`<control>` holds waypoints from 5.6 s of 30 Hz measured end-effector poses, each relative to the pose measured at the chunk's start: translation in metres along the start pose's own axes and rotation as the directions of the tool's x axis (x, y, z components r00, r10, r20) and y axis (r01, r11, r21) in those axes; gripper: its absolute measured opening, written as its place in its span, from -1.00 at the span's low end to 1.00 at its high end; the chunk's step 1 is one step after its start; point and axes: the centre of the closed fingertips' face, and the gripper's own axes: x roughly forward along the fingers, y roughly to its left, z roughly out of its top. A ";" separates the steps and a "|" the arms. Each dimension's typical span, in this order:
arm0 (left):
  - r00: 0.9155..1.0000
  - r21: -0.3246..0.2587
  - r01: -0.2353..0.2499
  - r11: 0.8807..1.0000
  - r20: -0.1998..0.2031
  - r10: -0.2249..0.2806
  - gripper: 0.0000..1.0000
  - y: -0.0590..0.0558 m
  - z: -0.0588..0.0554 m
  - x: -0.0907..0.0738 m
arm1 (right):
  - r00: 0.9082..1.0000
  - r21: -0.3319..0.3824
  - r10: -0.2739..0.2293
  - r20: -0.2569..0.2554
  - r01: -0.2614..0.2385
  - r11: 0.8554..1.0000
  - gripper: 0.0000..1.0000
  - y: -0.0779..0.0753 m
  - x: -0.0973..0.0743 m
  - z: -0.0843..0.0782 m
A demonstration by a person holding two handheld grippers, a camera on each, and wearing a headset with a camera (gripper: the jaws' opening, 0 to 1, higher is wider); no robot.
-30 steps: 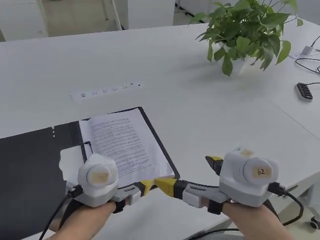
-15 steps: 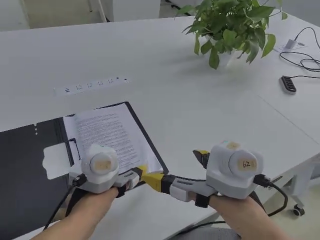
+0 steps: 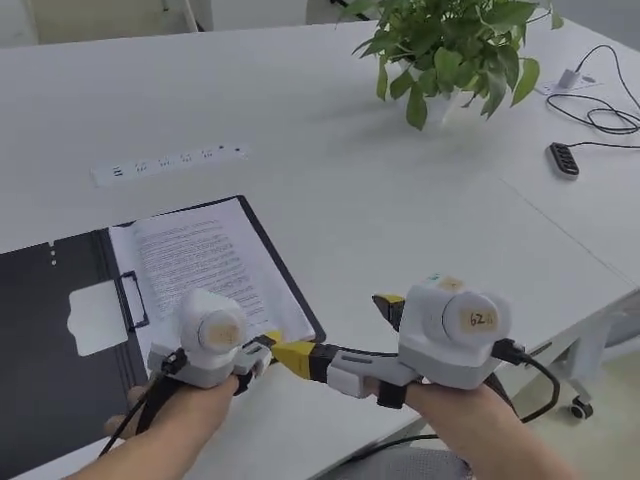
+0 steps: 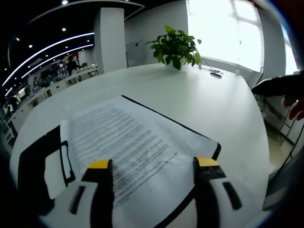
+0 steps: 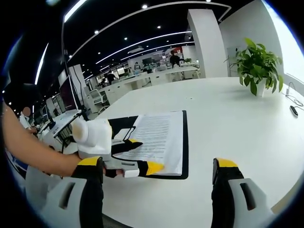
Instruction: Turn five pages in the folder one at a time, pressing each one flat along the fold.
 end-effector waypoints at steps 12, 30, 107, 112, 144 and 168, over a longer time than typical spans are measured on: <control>0.999 0.036 0.027 0.999 0.028 -0.028 -0.19 -0.006 0.000 -0.003 | 1.000 0.012 0.017 -0.015 -0.017 1.000 0.85 -0.001 0.006 -0.001; 1.000 0.067 0.012 0.998 0.026 -0.014 -0.68 0.002 -0.002 -0.004 | 0.998 0.045 0.051 -0.040 -0.049 0.998 0.69 0.009 0.023 -0.003; 1.000 -0.121 0.007 0.993 0.017 -0.005 -0.80 0.022 -0.003 -0.049 | 0.993 0.289 0.114 0.014 -0.113 0.951 -1.00 0.011 0.063 -0.008; 0.998 -0.130 0.004 0.991 0.057 0.003 -0.74 0.026 0.004 -0.068 | 0.987 0.326 0.131 0.088 -0.153 0.933 -1.00 0.019 0.056 0.017; 0.945 -0.219 -0.225 0.949 0.190 0.267 -0.64 0.144 -0.016 -0.241 | 0.884 0.205 0.466 0.027 -0.461 0.864 -1.00 0.219 0.102 0.035; 0.946 -0.230 -0.271 0.935 0.117 0.303 -0.67 0.168 -0.062 -0.270 | 0.864 0.288 0.432 -0.260 -0.357 0.888 -1.00 0.284 0.185 -0.067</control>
